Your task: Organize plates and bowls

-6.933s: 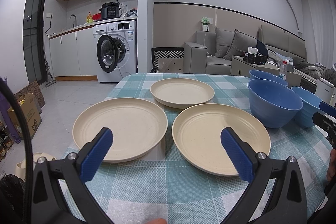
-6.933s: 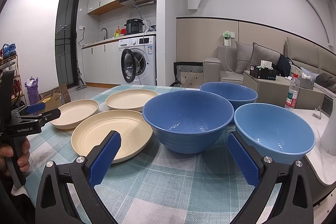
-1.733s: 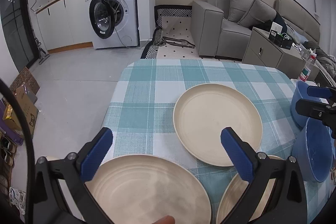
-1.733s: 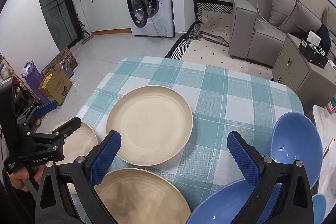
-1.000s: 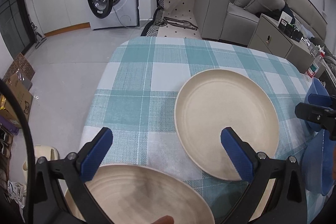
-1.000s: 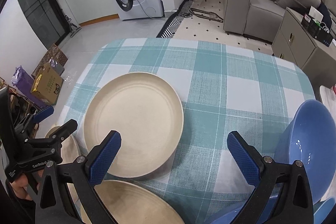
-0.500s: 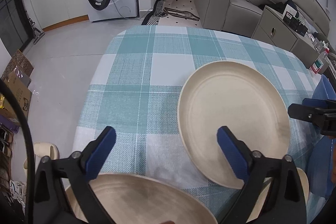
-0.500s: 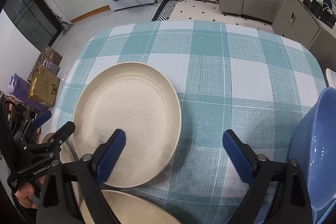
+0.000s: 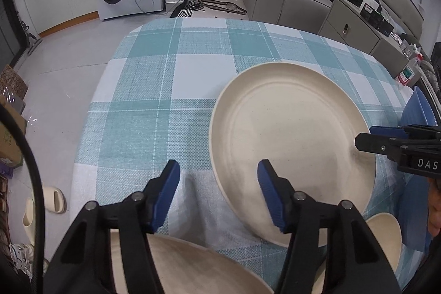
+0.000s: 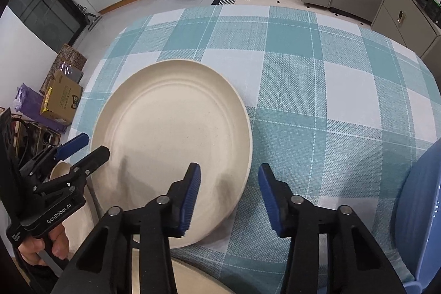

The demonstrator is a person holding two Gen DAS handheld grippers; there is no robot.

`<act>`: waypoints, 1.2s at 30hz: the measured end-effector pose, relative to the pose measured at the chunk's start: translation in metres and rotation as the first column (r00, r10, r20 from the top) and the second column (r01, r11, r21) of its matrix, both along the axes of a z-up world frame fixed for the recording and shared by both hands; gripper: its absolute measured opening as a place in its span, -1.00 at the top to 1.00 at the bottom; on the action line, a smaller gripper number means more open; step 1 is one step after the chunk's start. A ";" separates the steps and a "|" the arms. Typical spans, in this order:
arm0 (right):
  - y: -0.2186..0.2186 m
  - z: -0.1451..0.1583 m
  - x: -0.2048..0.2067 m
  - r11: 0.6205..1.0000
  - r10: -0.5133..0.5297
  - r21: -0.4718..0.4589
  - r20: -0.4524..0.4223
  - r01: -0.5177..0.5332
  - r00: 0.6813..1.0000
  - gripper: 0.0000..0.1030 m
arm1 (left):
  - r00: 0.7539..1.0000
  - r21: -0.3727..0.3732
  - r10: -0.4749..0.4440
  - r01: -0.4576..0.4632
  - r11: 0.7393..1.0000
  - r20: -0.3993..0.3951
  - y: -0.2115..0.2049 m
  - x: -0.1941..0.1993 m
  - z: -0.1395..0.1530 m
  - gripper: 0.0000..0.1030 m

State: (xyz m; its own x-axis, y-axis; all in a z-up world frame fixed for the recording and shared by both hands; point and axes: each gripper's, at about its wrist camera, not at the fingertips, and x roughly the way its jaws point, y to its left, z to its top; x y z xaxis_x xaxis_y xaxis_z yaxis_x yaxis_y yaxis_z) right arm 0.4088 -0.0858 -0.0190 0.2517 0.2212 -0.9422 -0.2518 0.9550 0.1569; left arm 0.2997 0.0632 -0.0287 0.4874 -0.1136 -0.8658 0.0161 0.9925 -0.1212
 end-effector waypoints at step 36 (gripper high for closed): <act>0.001 0.014 -0.011 0.997 0.034 -0.078 0.066 -0.029 0.997 0.71 | 0.999 0.068 -0.032 0.030 0.997 0.034 -0.012 -0.014 0.013 0.70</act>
